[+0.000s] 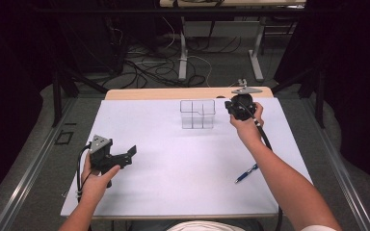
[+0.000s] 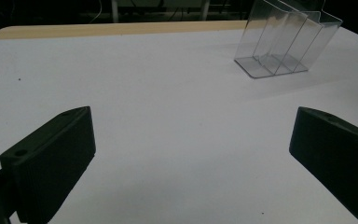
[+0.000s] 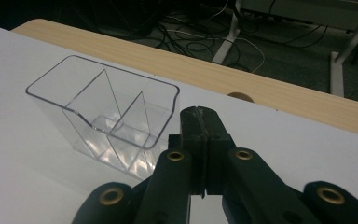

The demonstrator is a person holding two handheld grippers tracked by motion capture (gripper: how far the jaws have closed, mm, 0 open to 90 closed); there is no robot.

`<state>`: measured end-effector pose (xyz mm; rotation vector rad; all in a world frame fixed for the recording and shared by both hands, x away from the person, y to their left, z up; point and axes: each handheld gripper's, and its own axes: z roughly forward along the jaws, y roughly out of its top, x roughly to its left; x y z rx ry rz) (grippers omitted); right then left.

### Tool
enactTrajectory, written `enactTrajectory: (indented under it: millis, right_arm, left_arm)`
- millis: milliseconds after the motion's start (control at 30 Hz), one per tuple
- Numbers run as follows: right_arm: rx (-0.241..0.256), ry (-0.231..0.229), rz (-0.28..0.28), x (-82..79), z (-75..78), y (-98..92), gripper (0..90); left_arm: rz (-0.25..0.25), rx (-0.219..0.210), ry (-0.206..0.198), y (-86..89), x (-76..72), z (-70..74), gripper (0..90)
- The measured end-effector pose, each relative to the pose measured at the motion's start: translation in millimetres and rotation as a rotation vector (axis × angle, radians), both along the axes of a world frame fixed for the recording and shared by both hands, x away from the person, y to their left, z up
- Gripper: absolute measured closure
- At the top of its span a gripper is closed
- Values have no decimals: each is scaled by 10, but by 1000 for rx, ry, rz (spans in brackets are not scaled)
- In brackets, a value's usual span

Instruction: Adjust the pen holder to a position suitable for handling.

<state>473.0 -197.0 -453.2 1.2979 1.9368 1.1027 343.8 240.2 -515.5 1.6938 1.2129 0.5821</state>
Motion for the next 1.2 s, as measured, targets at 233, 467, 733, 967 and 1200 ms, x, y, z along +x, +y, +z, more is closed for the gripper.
enactTrajectory:
  millis: [233, 467, 733, 967, 1200]
  right_arm:
    - [3, 18, -23, 174, -40, 128, 900]
    - [19, 49, -65, 354, -153, 115, 900]
    - [-2, 78, -83, 528, -299, 120, 900]
    - [3, 106, -59, 602, -388, 180, 900]
    - [7, 126, -29, 611, -464, 231, 900]
  left_arm:
    - [12, -22, -7, 15, -29, 8, 2]
    - [26, -31, -17, 59, -79, 14, 2]
    - [48, -22, -16, 107, -128, 13, 2]
    - [58, -25, -16, 109, -128, 9, 2]
    - [59, -25, -15, 116, -127, 6, 2]
